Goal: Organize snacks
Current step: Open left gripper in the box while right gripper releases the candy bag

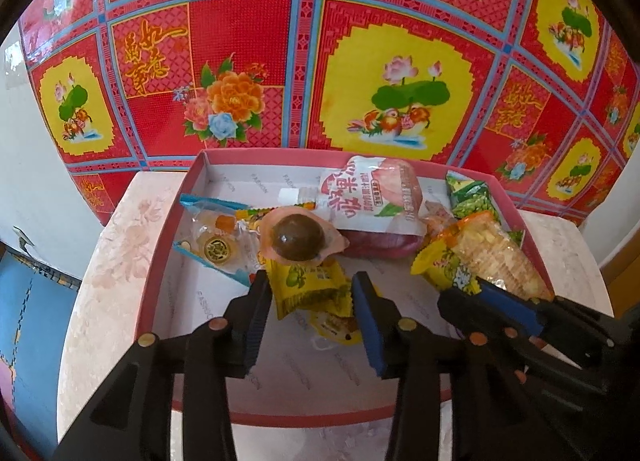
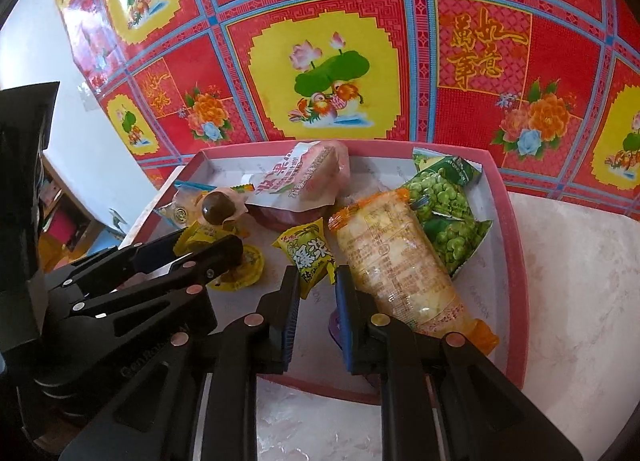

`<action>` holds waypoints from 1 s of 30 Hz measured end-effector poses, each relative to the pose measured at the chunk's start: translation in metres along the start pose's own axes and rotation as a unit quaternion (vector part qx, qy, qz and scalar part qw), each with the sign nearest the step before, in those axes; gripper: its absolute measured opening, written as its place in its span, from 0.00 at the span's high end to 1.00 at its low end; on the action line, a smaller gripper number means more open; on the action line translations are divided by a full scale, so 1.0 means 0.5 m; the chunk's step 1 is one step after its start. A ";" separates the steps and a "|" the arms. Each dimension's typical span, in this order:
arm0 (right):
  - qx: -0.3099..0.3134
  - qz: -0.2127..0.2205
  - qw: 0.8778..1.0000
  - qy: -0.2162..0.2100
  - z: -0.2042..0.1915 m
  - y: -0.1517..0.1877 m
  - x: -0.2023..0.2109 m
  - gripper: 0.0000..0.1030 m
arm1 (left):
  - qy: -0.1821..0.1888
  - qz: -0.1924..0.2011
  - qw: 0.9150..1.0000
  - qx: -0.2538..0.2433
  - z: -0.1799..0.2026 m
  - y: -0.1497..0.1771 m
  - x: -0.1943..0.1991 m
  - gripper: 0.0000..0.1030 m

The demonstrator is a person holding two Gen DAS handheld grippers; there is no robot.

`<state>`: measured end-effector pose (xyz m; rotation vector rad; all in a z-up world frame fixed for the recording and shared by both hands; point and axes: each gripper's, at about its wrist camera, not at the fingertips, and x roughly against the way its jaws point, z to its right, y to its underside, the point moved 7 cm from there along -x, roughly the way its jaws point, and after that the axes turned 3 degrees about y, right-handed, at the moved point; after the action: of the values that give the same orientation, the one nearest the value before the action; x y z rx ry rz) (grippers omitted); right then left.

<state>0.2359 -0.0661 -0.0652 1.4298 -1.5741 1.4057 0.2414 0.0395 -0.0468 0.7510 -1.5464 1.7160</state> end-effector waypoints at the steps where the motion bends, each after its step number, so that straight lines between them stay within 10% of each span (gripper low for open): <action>1: 0.000 0.000 1.000 0.000 0.000 -0.001 -0.002 0.83 | 0.000 0.000 1.000 0.001 0.000 -0.001 -0.001 0.55; 14: -0.005 -0.014 1.000 -0.009 0.005 -0.001 -0.021 0.80 | -0.011 -0.006 1.000 0.018 -0.015 -0.022 -0.024 0.41; 30: -0.019 0.009 1.000 -0.022 0.018 0.001 0.048 0.36 | -0.013 -0.001 0.999 0.035 -0.067 -0.041 0.032 0.14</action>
<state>0.2314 -0.0821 -0.0460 1.4369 -1.6361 1.3551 0.2495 0.0755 -0.0258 0.8139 -1.5083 1.7729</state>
